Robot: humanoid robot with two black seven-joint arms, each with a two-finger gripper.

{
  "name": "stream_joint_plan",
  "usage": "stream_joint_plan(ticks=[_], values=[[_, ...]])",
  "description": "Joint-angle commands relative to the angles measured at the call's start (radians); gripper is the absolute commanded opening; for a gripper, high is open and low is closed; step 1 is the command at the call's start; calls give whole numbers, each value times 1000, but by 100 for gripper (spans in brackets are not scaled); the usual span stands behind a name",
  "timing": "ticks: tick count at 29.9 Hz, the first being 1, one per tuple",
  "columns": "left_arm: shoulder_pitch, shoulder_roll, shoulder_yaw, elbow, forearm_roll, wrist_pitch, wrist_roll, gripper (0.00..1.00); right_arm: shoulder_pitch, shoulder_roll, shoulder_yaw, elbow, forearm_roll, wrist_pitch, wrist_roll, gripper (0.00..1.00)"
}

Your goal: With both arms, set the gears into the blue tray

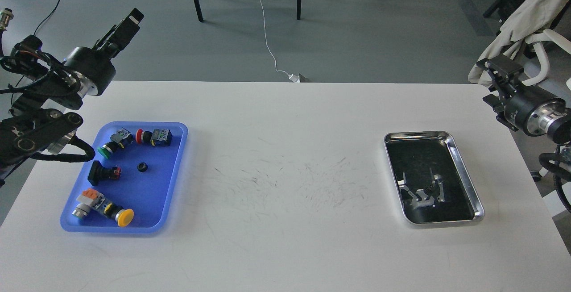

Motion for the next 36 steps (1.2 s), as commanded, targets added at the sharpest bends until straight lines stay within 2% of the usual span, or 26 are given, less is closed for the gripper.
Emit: stream_joint_plan(ticks=[1,3,7,12,15,18,20,23,27,30,33,36], values=[[-9,-10,-98,-2,-122,-156,0,91,30,-22,-32,28,-88,40,4,99],[-7,-7,-152,-35,-176,-213,0,91,38,-38,-35,37,-109,62,4,99],[-12,-13,-175,-28,-193,-325,0,91,56,-76,-41,89,-187,83,9,99],[2,-24,-184,-42,-231,-374,0,91,90,-107,-43,161,-281,85,14,99],[2,-19,-184,-37,-292,-487,0,95,93,-118,-57,182,-312,84,14,99],[2,-16,-201,-39,-309,-529,0,95,93,-122,-77,206,-316,85,17,99],[2,-16,-200,-34,-331,-556,0,95,95,-127,-84,237,-324,108,17,99],[17,-19,-212,-34,-359,-665,0,95,105,-160,-89,260,-344,183,18,99],[37,-19,-212,-28,-408,-684,0,95,131,-165,-113,257,-391,260,49,99],[41,-17,-213,-20,-415,-687,0,98,183,-183,-173,255,-451,300,104,99],[41,-17,-209,0,-422,-690,0,98,246,-196,-257,255,-493,314,158,99],[44,-28,-204,23,-422,-682,0,98,300,-194,-296,257,-562,312,175,99]])
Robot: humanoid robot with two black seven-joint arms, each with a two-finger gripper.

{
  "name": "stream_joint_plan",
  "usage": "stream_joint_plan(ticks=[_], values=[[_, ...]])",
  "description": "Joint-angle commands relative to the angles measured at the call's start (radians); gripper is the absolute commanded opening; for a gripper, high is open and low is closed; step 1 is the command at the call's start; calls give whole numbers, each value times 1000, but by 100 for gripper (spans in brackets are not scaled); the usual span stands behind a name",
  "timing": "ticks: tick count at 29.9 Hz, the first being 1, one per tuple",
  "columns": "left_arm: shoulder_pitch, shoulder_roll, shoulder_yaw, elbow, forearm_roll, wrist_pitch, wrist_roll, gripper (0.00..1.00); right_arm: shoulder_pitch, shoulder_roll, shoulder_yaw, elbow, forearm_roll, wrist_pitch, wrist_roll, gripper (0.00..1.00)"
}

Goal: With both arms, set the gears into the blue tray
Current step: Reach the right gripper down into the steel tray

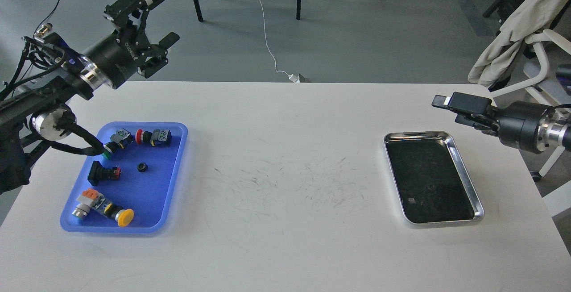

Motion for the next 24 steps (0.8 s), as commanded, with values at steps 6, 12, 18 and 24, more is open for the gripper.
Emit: stream_joint_plan(ticks=[6,12,18,24], values=[[-6,-1,4,19,-7,-48,0,98,66,33,-44,6,-128,0,21,99],[-9,-27,4,16,-20,-48,0,98,45,34,-46,1,-329,0,21,99],[-15,-90,100,103,-38,-36,131,98,31,36,-44,3,-405,2,21,99],[-52,-127,80,154,-70,-48,148,99,28,34,-46,6,-434,3,30,99]])
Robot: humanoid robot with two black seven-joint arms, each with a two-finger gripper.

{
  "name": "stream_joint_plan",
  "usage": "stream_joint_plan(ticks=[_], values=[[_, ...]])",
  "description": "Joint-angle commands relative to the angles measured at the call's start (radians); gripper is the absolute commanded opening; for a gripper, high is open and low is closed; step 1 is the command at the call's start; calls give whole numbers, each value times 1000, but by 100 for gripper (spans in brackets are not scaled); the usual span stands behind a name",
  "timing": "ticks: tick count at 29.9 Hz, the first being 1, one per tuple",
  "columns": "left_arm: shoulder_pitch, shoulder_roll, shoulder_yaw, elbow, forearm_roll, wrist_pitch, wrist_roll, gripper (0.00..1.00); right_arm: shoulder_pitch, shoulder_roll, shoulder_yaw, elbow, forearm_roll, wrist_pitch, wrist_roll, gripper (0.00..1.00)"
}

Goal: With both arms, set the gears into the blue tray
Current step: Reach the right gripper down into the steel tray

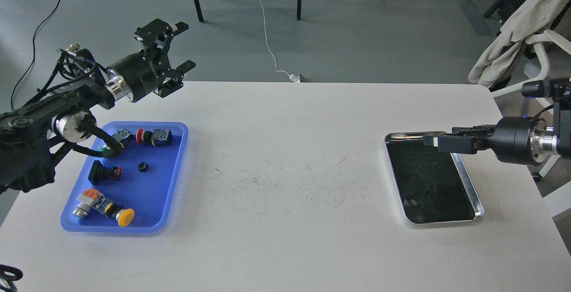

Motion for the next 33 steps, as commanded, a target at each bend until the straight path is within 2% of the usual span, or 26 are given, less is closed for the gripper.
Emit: stream_joint_plan(ticks=[1,4,7,15,18,22,28,33], values=[[-4,-6,2,28,-4,2,9,99,1,0,-3,2,-56,2,26,99],[-1,0,2,34,-4,10,3,99,1,0,-3,1,-157,13,89,99],[0,8,2,41,-3,12,2,99,4,-3,-5,0,-222,37,127,99],[-1,-1,0,46,-6,28,-2,99,16,8,-5,-15,-420,126,128,99],[0,5,0,46,-7,29,-4,99,15,45,-6,-83,-477,131,128,99],[-1,13,-7,46,-10,27,-10,99,3,91,-26,-176,-486,131,128,99],[2,22,-7,46,-9,22,-11,99,-2,155,-71,-190,-489,129,128,98],[6,23,-10,46,-13,19,-17,99,-5,220,-98,-282,-488,129,128,98]])
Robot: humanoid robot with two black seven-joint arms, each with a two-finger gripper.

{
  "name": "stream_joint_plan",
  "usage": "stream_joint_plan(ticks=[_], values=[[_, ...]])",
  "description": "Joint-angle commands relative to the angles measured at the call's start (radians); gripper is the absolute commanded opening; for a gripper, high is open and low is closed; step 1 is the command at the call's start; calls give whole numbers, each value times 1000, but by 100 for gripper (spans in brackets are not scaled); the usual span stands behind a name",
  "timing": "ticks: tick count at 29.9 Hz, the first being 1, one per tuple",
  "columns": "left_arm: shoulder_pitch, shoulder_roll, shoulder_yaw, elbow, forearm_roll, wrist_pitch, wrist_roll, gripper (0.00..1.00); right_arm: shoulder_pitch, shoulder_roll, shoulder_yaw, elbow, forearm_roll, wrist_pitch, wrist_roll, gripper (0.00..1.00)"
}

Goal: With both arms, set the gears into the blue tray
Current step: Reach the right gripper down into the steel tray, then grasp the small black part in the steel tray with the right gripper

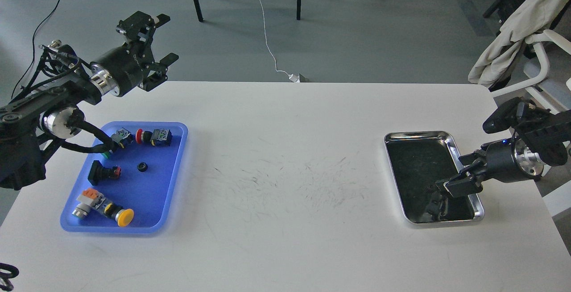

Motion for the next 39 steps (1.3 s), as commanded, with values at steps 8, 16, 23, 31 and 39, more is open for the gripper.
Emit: stream_joint_plan(ticks=[8,16,23,31,39], values=[[7,11,-2,2,-2,1,-13,99,-33,90,-27,-73,0,0,0,96],[27,9,-2,2,-1,6,-17,99,-25,118,-43,-80,9,-1,0,93],[29,11,-2,2,-2,9,-23,99,-16,115,-43,-87,14,0,0,96],[32,14,-2,2,-2,10,-25,99,-41,162,-52,-148,4,3,0,94],[33,26,-2,2,-2,7,-25,99,-47,198,-69,-180,3,3,0,74]])
